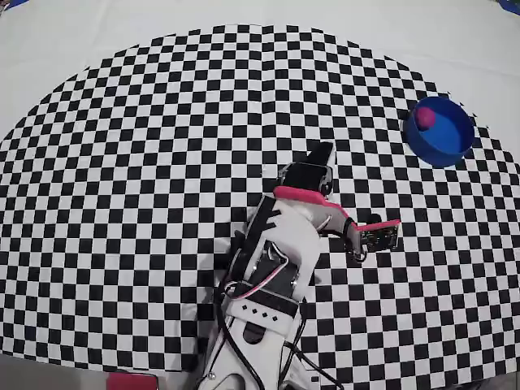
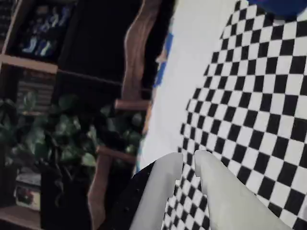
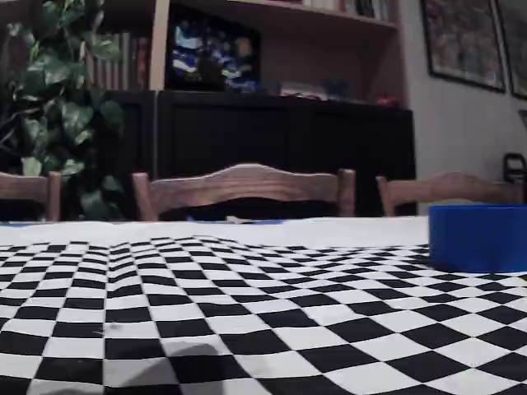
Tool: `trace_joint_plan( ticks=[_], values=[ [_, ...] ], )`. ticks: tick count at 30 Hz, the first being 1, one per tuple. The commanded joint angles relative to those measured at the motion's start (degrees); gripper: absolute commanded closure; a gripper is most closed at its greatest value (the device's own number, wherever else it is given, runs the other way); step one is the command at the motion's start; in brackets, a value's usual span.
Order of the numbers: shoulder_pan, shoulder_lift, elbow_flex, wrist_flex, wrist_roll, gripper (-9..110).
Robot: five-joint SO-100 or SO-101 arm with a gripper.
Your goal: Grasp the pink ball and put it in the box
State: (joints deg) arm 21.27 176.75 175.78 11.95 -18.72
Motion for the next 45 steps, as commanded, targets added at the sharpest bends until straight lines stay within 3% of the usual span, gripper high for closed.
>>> trace_joint_plan(
  ticks=[1,8,21,45],
  values=[
    [-2.5,5.0,2.3,2.6,1.8,101],
    [-9.0,9.5,2.4,15.5,6.3,101],
    [-15.2,9.5,2.4,30.6,6.0,101],
    [-17.7,9.5,1.7,37.8,6.6,101]
  ],
)
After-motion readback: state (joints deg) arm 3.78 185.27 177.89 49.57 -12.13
